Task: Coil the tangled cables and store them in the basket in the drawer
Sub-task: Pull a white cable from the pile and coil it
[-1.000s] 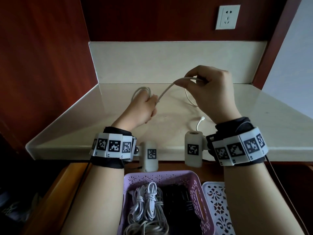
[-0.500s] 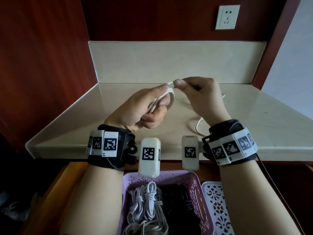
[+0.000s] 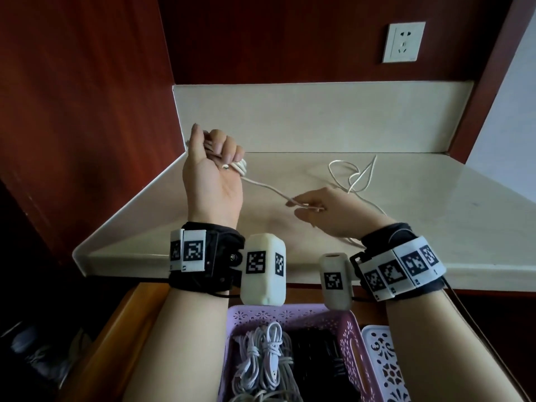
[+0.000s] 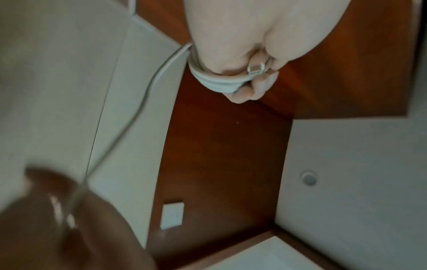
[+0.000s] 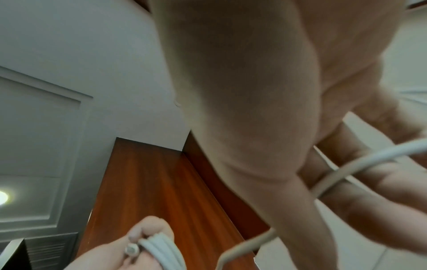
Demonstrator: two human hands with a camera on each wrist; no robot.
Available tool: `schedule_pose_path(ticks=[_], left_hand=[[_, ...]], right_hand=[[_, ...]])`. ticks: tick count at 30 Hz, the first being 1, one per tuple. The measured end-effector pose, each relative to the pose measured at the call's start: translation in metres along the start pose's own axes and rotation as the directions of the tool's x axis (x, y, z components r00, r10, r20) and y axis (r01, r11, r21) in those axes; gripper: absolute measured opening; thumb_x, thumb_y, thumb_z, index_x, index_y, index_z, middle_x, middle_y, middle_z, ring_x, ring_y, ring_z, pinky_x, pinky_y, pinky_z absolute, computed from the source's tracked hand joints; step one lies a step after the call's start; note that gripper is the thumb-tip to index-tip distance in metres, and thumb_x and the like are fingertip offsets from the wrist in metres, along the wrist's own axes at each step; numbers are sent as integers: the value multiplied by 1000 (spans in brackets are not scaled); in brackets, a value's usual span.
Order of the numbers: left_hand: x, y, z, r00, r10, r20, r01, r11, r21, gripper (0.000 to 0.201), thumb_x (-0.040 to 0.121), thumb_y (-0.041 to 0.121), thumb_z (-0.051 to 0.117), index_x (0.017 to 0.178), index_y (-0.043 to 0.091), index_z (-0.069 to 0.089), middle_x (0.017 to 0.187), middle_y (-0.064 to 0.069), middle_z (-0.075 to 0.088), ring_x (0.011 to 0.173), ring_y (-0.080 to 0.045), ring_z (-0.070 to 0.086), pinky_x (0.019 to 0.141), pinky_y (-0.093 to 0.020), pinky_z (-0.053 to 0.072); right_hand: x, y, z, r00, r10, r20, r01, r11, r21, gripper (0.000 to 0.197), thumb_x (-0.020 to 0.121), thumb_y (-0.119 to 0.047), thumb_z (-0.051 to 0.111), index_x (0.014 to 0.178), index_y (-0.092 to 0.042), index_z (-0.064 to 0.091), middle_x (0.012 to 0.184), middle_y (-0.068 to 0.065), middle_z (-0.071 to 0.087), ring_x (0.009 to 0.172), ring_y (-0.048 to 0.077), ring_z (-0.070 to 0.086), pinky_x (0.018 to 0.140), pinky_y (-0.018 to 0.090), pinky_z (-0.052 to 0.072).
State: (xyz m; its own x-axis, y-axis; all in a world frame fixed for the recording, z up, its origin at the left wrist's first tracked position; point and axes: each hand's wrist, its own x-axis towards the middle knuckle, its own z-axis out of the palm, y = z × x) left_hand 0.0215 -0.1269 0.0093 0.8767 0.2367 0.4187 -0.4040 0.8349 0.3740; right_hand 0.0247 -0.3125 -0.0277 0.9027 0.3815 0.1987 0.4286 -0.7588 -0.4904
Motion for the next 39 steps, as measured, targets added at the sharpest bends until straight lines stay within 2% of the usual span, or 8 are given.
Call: schedule_pose_path(ticks=[5,9,13,17,20,25,28,39], left_hand=[[7,-5,-8,970,219,-104,-151,882,447,29,104,17,33,76,15,27,50,6,41,41,-10,34,46,-23,33],[4,-20,-15,925,374,-67,-150,521,840,39,103,11,33,65,8,40,51,-3,45,31,-6,41,39,-18,31],[7,-35,-31,998,47,50,-59,205,977,39,103,20,34,95,-15,49,56,1,57,39,-3,53,46,-20,42],[-8,-35,-18,924,-375,81,-90,-7,996,30,102,24,39,85,0,45,46,0,56,33,-11,47,44,-26,40],[-17,-30,-7,858,-504,99,-29,144,989,37,104,27,35,75,5,41,35,2,41,27,-13,27,37,-19,23],[-32,-19,8,656,-748,98,125,235,964,69,83,72,17,84,8,43,40,2,25,32,-10,14,35,-14,15],[-32,-13,9,538,-812,227,127,344,930,51,93,58,30,76,10,39,40,2,24,33,-9,12,37,-11,16],[-22,-8,3,574,-700,425,514,712,478,53,92,51,23,57,22,50,33,7,17,26,-10,11,31,-17,10]], right_hand=[[-7,-1,-18,998,-8,-70,6,1000,-30,12,89,-29,62,90,-21,71,58,-11,51,51,2,46,51,12,34],[-18,-14,-32,977,-78,-199,96,992,81,10,85,-31,66,81,-24,71,53,-11,50,48,2,42,49,11,31],[-20,-23,-37,923,-129,-364,159,986,56,7,85,-25,65,83,-23,71,67,-17,61,57,-2,50,58,20,42],[-18,-18,-39,812,-107,-574,172,983,60,20,76,-34,75,74,-17,65,60,-12,54,52,6,44,56,31,42],[-21,-14,-43,718,-134,-683,174,985,-11,37,68,-51,76,69,-21,53,53,-13,38,50,5,34,51,28,32],[-19,-6,-44,693,-155,-704,222,975,5,40,67,-54,74,73,-18,58,64,-13,37,59,11,36,56,29,33],[-15,3,-44,657,-98,-748,231,970,75,40,72,-50,74,75,-12,62,68,-13,37,62,3,35,57,16,30],[-4,-4,-18,840,-130,-527,230,965,129,33,96,-37,50,82,-14,69,54,-6,44,54,5,43,55,18,33]])
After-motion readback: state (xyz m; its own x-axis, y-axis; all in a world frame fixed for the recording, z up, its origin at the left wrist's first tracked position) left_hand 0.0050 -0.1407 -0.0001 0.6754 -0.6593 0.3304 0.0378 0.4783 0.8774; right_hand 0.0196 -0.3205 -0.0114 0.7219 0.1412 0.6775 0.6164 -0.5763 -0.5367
